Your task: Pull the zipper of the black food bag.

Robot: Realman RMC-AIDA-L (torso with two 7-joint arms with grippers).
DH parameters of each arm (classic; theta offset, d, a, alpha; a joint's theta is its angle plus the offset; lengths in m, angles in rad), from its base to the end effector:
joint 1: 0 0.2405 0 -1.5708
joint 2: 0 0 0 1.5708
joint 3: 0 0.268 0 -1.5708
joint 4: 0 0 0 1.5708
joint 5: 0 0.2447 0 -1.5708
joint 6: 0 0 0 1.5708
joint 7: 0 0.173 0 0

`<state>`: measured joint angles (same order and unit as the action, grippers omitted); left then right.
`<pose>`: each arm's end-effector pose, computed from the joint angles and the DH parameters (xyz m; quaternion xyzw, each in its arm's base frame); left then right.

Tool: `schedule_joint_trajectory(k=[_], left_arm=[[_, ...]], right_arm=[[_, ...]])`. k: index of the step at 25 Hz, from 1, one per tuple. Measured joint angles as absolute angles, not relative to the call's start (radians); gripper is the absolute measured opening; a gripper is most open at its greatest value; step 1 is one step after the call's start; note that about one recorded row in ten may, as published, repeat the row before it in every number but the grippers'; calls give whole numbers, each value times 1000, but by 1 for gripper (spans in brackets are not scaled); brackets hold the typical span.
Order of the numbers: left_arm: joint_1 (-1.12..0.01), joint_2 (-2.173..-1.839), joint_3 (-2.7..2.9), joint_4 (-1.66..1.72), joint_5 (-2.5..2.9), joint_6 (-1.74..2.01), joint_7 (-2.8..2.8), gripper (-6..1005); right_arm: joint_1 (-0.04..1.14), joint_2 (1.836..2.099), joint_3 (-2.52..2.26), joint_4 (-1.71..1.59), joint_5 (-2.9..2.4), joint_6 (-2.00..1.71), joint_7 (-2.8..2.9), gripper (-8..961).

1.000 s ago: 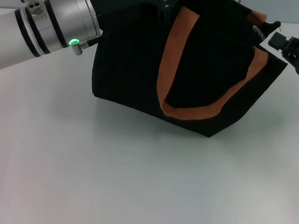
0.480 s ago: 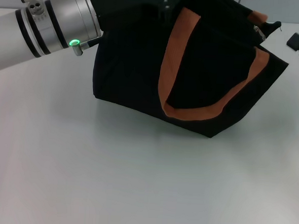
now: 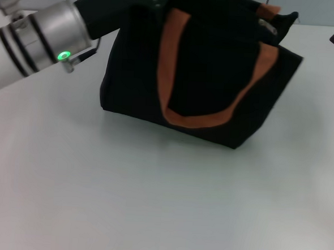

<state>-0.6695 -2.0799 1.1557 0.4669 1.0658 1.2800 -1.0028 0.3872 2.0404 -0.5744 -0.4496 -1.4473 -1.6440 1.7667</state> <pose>-0.1673 0.4451 -0.0447 -0.8608 -0.0995 -0.4326 0.2489 0.3106 0.3523 0.0357 -0.6945 0.4483 0.5439 0.1444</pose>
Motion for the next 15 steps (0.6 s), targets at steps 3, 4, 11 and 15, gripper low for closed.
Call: schedule_joint_trajectory(k=[3, 4, 11, 15], left_arm=[[-633, -2076, 1156, 474, 1042, 1283, -1002, 58], [-625, -2073, 1156, 479, 1042, 1285, -1003, 70], [-588, -2071, 1152, 493, 1037, 1315, -1036, 160], [-562, -2070, 1144, 504, 1005, 1390, -1046, 235]], right_arm=[[393, 2051, -574, -449, -1447, -1660, 1738, 75], [395, 2057, -574, -449, -1447, -1661, 1721, 79], [414, 2076, -577, -428, -1446, -1668, 1623, 107], [422, 2076, -579, -398, -1446, -1706, 1549, 232]])
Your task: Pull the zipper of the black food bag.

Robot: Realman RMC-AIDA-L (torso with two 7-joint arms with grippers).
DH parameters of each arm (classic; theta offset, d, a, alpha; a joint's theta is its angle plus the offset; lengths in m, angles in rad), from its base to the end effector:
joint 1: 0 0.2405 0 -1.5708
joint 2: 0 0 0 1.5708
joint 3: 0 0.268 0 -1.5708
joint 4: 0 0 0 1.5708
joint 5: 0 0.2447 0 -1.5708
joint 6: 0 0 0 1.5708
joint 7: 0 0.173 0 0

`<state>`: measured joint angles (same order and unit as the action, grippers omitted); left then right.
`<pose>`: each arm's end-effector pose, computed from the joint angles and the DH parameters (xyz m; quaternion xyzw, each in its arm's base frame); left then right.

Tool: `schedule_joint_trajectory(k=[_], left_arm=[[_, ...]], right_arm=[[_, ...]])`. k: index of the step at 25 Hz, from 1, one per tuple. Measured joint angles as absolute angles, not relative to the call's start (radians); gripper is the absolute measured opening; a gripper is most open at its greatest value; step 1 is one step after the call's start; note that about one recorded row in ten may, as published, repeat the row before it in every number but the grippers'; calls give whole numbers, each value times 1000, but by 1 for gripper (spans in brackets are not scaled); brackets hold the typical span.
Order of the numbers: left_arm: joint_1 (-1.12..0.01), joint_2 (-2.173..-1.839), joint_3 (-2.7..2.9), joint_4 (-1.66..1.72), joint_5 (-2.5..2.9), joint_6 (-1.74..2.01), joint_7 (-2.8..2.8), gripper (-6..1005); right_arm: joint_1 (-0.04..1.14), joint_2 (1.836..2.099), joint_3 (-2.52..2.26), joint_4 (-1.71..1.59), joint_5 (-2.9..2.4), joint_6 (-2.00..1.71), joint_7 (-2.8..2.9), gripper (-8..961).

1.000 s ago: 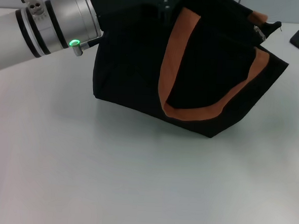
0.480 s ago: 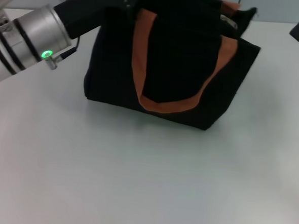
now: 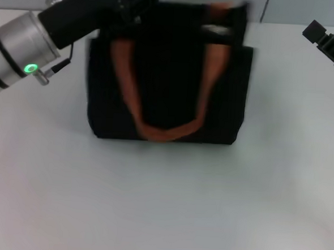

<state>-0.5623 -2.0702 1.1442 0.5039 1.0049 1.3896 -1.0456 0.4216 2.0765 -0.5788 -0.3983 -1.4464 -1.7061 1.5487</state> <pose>-0.1934 0.4214 -0.0198 -0.8330 -0.1224 -0.4783 0.2497 0.2862 0.3476 0.0117 -0.7324 0.3672 0.5540 0.1478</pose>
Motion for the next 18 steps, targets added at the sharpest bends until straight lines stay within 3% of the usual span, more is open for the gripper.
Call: schedule_joint_trajectory(k=[6, 10, 15, 18], left_arm=[[-509, -2068, 1127, 551, 973, 1481, -1067, 465], [-467, -2068, 1098, 564, 971, 1603, -1072, 643], [-402, -2064, 1111, 559, 1045, 1721, -1071, 772], [-363, -2062, 1112, 561, 1157, 1775, -1067, 772]], right_arm=[[423, 2079, -582, -340, -1446, -1769, 1415, 517], [418, 2080, -576, -300, -1446, -1839, 1293, 570], [392, 2082, -580, -287, -1451, -1877, 1174, 656], [375, 2082, -586, -285, -1487, -1861, 1075, 719]])
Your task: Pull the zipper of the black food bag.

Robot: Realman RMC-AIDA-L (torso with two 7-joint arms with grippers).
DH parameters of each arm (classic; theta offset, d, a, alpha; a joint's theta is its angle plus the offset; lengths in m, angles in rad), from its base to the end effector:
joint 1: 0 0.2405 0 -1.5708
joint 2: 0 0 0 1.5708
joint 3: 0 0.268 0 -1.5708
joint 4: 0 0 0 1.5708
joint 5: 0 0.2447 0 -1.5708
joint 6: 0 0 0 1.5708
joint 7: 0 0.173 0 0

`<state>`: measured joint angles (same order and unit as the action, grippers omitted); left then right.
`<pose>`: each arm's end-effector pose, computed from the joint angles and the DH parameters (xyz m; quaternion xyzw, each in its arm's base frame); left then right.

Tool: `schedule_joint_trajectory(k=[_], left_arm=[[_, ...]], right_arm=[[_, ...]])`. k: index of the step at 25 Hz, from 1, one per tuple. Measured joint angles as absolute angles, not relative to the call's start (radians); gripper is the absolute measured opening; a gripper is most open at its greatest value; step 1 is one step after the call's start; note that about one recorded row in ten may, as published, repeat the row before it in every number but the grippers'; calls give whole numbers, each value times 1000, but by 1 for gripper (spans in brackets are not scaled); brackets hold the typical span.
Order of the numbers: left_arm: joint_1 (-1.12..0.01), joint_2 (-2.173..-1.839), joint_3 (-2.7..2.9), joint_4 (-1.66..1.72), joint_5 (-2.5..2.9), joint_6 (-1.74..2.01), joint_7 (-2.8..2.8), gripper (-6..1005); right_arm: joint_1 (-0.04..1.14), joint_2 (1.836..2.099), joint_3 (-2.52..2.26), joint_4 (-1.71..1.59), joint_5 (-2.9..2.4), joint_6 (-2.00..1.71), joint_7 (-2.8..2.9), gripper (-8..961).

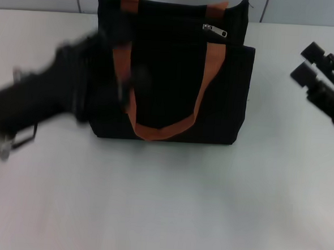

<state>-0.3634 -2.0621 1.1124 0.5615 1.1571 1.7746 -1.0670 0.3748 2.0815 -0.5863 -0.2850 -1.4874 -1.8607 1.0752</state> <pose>-0.2306 0.3236 -0.0092 -0.8451 -0.0801 -0.5090 0.1425 0.2866 0.3011 -0.0104 -0.7843 0.2103 0.5473 0.2029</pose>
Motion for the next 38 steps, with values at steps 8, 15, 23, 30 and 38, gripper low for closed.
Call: schedule_joint_trajectory(k=[8, 15, 23, 30, 38], left_arm=[[-271, -2061, 1112, 557, 1426, 1836, -960, 772], [-255, -2066, 1104, 521, 1461, 1811, -890, 772], [-264, -2070, 1072, 483, 1457, 1755, -856, 772], [-258, -2069, 1076, 478, 1465, 1752, -856, 772], [-257, -2071, 1076, 468, 1467, 1752, -847, 772]], right_arm=[[367, 2084, -588, -266, -1674, -1862, 740, 822], [380, 2085, -588, -236, -1781, -1840, 600, 820], [422, 2085, -591, -205, -1888, -1767, 614, 820], [428, 2086, -594, -202, -1892, -1751, 614, 820], [441, 2086, -597, -181, -1891, -1731, 614, 820]])
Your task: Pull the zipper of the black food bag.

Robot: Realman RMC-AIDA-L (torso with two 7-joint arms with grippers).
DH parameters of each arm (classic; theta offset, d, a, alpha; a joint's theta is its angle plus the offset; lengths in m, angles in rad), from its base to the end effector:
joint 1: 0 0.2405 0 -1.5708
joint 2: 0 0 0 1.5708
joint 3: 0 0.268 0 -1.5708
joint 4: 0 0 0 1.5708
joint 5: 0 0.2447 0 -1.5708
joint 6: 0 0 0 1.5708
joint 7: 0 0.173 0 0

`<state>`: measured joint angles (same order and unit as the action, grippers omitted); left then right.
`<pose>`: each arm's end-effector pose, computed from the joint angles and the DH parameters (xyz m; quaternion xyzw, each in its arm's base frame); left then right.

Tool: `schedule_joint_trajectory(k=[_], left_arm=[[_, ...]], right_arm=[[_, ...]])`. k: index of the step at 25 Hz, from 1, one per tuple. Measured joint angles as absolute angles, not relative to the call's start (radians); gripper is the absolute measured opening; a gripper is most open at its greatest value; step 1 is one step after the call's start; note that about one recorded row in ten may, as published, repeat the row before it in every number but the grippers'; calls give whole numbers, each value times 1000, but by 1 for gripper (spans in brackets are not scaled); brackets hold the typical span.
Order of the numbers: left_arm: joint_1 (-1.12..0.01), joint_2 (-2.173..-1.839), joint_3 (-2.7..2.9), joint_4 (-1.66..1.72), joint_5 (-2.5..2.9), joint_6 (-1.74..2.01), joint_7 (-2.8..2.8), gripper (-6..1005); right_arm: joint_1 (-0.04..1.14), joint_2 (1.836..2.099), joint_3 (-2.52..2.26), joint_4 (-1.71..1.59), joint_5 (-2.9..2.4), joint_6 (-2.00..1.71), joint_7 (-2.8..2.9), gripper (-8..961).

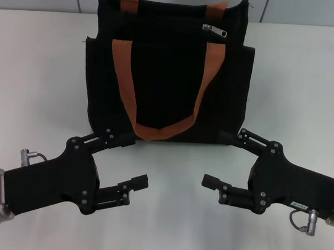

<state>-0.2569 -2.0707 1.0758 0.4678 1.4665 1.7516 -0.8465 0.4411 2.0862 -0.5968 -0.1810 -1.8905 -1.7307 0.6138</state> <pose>-0.2927 0.2620 -0.0595 -0.9047 -0.0878 -0.3956 0.1318 0.2869 0.2752 -0.0908 -0.9057 0.0640 0.3905 0.1518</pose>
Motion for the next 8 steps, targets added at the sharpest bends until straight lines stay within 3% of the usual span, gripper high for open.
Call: schedule_joint_trajectory(k=[8], left_arm=[[-258, -2071, 1075, 468, 1467, 1752, -845, 772]], right_arm=[[445, 2087, -597, -160, -1885, -1730, 608, 820]])
